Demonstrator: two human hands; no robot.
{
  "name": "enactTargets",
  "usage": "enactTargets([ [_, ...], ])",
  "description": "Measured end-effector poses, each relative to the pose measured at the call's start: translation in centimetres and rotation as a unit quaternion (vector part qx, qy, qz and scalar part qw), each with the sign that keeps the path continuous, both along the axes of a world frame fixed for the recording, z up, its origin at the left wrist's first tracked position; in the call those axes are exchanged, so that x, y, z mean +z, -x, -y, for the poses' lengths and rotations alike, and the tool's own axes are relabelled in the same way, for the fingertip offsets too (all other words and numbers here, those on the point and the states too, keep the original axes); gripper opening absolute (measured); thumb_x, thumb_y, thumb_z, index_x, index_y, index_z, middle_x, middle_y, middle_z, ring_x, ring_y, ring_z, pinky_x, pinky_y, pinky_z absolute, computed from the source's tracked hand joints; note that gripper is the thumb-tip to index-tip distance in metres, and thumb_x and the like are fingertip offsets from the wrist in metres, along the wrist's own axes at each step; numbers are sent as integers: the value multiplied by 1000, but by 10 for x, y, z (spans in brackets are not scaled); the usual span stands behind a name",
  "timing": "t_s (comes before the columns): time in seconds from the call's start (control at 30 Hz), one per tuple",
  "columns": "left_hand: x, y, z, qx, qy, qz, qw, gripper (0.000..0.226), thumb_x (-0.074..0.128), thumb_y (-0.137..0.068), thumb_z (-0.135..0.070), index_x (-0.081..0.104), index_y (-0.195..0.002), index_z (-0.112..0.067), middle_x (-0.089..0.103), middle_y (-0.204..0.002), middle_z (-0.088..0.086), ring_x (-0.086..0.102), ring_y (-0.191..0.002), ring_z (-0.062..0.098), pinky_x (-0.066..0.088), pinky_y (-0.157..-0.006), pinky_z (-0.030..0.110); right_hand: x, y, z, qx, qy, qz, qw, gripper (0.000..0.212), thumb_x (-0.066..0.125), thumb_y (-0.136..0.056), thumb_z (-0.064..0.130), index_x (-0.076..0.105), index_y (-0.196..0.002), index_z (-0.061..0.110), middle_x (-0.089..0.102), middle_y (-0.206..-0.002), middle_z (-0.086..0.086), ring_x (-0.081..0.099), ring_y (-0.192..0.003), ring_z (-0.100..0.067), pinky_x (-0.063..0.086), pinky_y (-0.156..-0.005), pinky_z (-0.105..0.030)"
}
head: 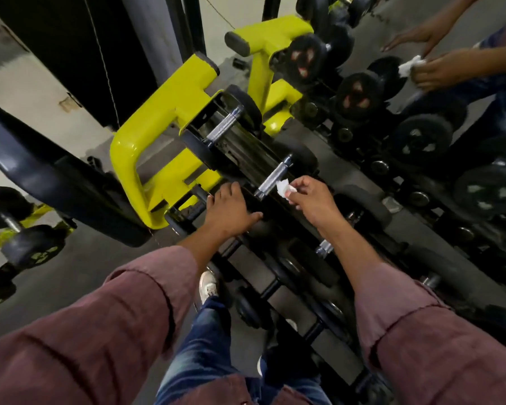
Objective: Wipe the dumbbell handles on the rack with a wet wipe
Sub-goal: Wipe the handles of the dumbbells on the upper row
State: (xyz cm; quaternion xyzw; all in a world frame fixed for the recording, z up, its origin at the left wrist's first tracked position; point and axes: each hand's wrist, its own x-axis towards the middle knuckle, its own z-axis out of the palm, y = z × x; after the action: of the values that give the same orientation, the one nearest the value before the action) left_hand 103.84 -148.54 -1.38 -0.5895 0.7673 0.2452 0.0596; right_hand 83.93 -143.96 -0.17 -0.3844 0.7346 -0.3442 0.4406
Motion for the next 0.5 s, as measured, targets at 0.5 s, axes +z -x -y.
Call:
enactTargets([
  [0.5,-21,1,47,-38,-215,41,975,124,56,-84,-78,-16,-159,-10,-8,-170,11,4,-155,42,4,-120,67,-33,-53,58,304,-42,-387,869,27,52,-91,18,73,-109,21,61,-121,0,63,-105,-26,54,-82,-39],
])
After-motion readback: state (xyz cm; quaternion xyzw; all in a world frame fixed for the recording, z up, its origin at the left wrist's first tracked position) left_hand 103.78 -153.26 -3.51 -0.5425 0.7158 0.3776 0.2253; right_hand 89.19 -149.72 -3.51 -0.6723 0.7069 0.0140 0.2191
